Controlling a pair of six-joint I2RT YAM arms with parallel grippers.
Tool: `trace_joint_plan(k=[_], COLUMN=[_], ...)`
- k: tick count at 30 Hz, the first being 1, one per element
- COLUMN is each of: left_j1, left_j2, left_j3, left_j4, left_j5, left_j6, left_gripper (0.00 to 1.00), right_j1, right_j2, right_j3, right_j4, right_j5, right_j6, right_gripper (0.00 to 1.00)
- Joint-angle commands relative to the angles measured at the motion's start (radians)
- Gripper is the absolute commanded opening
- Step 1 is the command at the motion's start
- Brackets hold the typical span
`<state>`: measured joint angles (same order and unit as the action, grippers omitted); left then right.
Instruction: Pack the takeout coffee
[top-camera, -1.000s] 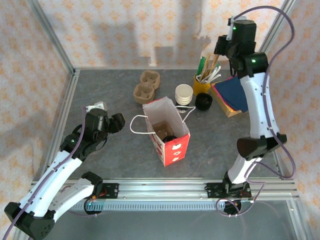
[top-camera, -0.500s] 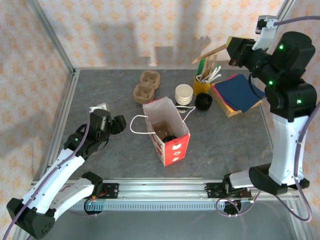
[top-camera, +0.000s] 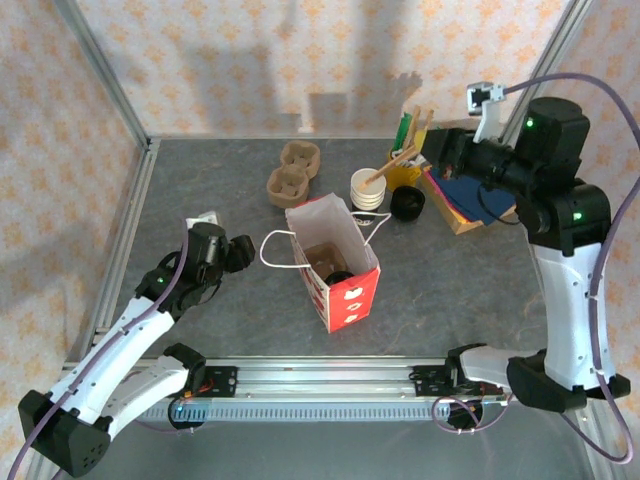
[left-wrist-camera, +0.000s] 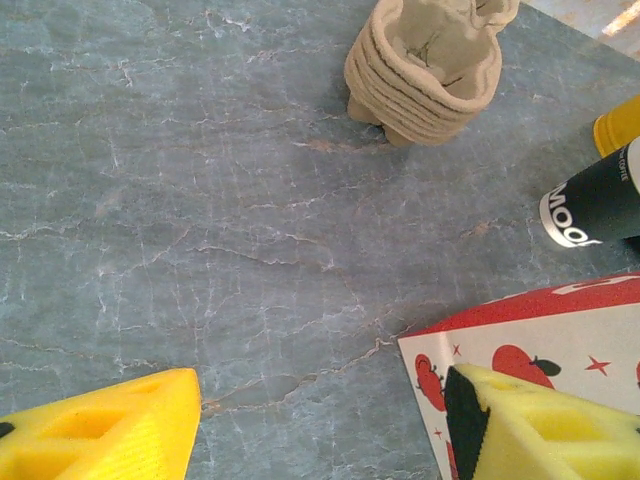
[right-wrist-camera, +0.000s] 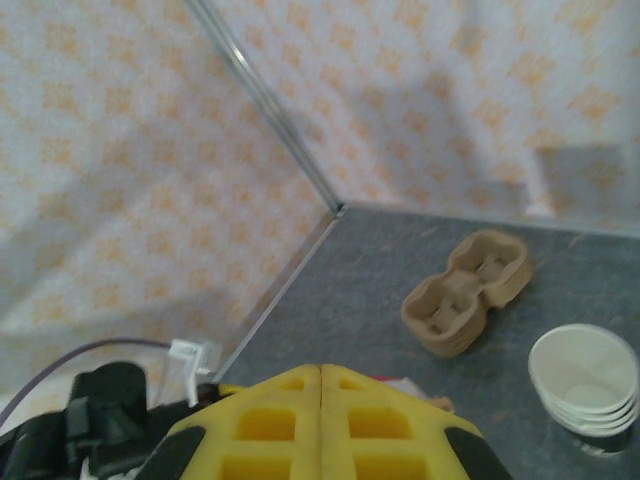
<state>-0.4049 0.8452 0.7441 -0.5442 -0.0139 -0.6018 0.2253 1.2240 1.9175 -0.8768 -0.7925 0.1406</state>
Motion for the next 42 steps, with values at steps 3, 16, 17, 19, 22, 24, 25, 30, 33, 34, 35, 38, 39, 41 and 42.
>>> trace_joint_plan(k=[3,16,17,19,22,24,25,30,33,34,35,38,39,41,42], left_j1=[0.008,0.008,0.008,0.008,0.008,0.008,0.008,0.008,0.008,0.008,0.008,0.008,0.008,0.008,0.009], left_j2=[0.012,0.02,0.02,0.02,0.02,0.022,0.023,0.028,0.035,0.035,0.035,0.031,0.028,0.025,0.025], left_j3=[-0.015,-0.009,-0.009,-0.012,-0.018,-0.021,-0.022,-0.024,-0.026,-0.025,-0.026,-0.026,-0.025,-0.024,-0.023], left_j4=[0.025,0.026,0.026,0.023,0.028,0.032,0.032,0.035,0.033,0.032,0.03,0.027,0.028,0.027,0.025], left_j5=[-0.011,-0.011,-0.01,-0.011,-0.008,-0.006,-0.006,-0.004,-0.001,0.0,-0.001,-0.003,-0.004,-0.004,-0.006], left_j6=[0.01,0.043,0.044,0.044,0.043,0.043,0.043,0.047,0.05,0.05,0.051,0.05,0.051,0.052,0.053], left_gripper=[0.68,0.69,0.69,0.69,0.69,0.69,0.69,0.69,0.69,0.69,0.69,0.7,0.7,0.7,0.7], right_j1=[0.041,0.335,0.364,0.425,0.511,0.551,0.57,0.603,0.603,0.602,0.603,0.603,0.603,0.603,0.602], right_j2=[-0.094,-0.08,-0.071,-0.049,-0.007,0.016,0.028,0.073,0.084,0.089,0.098,0.117,0.121,0.129,0.133], right_j3=[-0.117,-0.236,-0.238,-0.245,-0.261,-0.272,-0.274,-0.267,-0.263,-0.253,-0.238,-0.193,-0.179,-0.16,-0.146], right_j4=[0.079,0.13,0.129,0.132,0.163,0.182,0.189,0.201,0.213,0.21,0.208,0.195,0.19,0.187,0.183], right_j5=[-0.067,0.165,0.202,0.284,0.389,0.442,0.463,0.532,0.539,0.54,0.542,0.556,0.572,0.603,0.621], right_j6=[0.026,0.042,0.039,0.034,0.037,0.037,0.037,0.032,0.014,0.009,0.005,-0.008,-0.011,-0.022,-0.03], right_gripper=[0.0,0.0,0.0,0.0,0.0,0.0,0.0,0.01,0.09,0.14,0.22,0.37,0.4,0.44,0.45])
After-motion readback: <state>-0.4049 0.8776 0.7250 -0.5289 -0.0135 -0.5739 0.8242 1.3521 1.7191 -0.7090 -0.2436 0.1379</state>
